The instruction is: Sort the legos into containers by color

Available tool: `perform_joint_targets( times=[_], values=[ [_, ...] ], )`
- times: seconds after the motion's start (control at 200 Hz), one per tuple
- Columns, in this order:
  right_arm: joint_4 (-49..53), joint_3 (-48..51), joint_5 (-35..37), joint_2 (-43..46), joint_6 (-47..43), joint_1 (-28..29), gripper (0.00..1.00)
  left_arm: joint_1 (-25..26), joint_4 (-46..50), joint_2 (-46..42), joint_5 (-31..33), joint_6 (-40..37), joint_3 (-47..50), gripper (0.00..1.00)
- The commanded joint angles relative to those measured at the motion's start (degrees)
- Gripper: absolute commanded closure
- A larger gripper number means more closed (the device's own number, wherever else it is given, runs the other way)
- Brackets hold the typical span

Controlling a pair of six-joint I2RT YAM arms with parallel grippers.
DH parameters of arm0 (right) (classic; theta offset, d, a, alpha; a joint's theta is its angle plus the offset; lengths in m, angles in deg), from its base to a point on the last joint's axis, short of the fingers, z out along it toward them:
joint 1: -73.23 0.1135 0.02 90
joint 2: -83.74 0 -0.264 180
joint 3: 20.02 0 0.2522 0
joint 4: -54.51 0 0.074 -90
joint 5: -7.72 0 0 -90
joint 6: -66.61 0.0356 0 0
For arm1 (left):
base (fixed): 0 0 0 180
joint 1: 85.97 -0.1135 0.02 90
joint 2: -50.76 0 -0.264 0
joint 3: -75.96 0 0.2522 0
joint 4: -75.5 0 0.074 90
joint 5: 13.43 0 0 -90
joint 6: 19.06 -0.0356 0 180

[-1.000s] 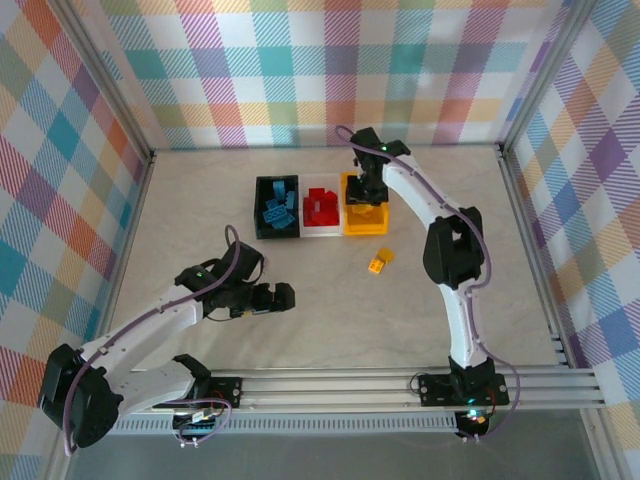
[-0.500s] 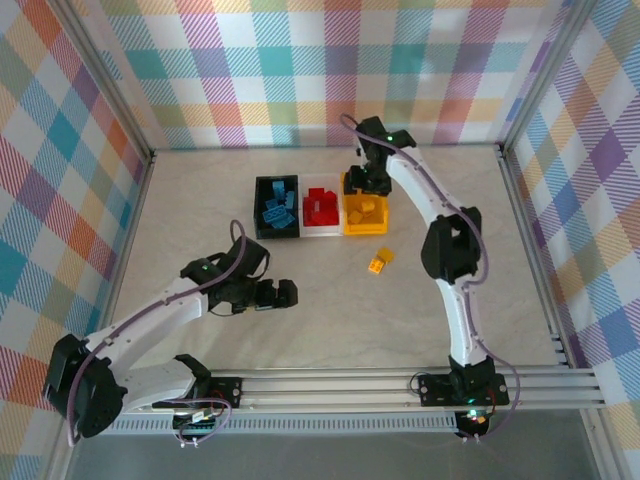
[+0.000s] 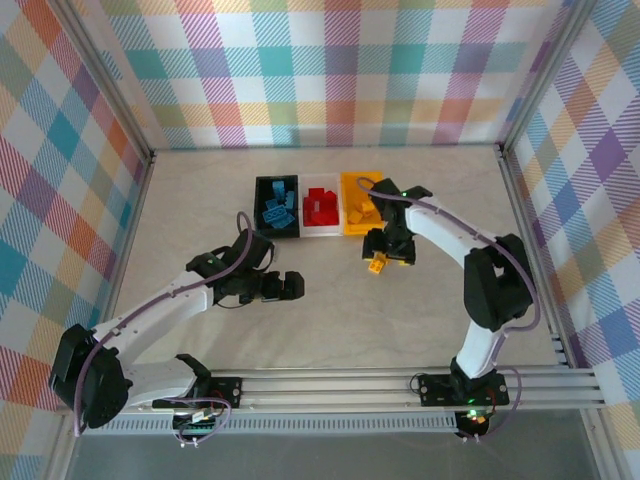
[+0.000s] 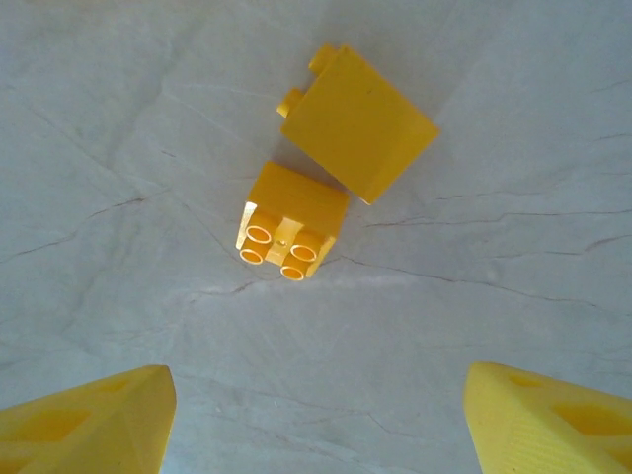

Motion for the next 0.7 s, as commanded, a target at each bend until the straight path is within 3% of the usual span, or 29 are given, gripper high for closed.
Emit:
perform_joint_targets(
  times=[0.0, 0.395, 0.695],
  values=[
    [-5.2, 0.1, -0.8, -2.5, 4.1, 0.4, 0.23, 0.3, 1.1, -0.6, -0.4, -0.7, -0.8, 0.00],
    [-8.4, -1.0, 0.9, -9.5, 7.8, 1.0, 0.25, -0.4, 4.0, -4.6, 1.5, -0.1, 0.9, 0.00],
    [-8.6, -2.6, 2.6, -12.8, 10.0, 1.0, 0.35, -2.1, 3.7, -4.3, 0.6, -0.6, 2.0, 0.00]
  ],
)
